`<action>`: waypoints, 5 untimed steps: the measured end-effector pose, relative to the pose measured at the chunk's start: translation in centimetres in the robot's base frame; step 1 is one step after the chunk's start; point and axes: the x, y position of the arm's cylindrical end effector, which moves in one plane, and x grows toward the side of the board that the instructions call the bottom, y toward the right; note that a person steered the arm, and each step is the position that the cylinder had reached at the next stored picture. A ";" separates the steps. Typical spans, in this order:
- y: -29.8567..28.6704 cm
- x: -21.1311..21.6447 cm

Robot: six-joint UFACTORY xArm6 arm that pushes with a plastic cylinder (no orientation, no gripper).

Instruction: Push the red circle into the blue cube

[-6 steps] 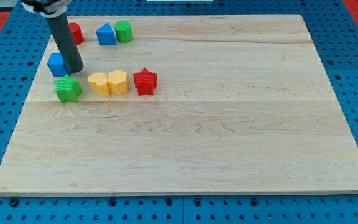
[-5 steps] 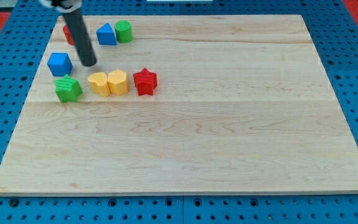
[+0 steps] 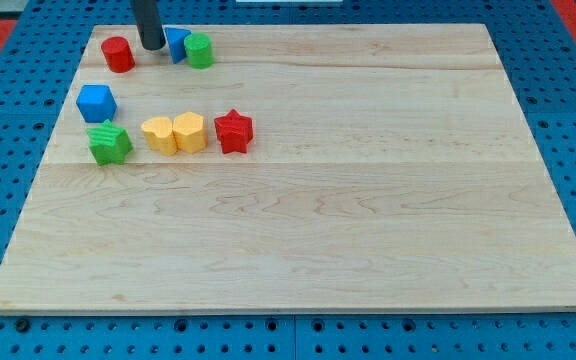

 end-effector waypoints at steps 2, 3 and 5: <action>-2.7 0.0; -3.5 -0.9; -4.3 1.1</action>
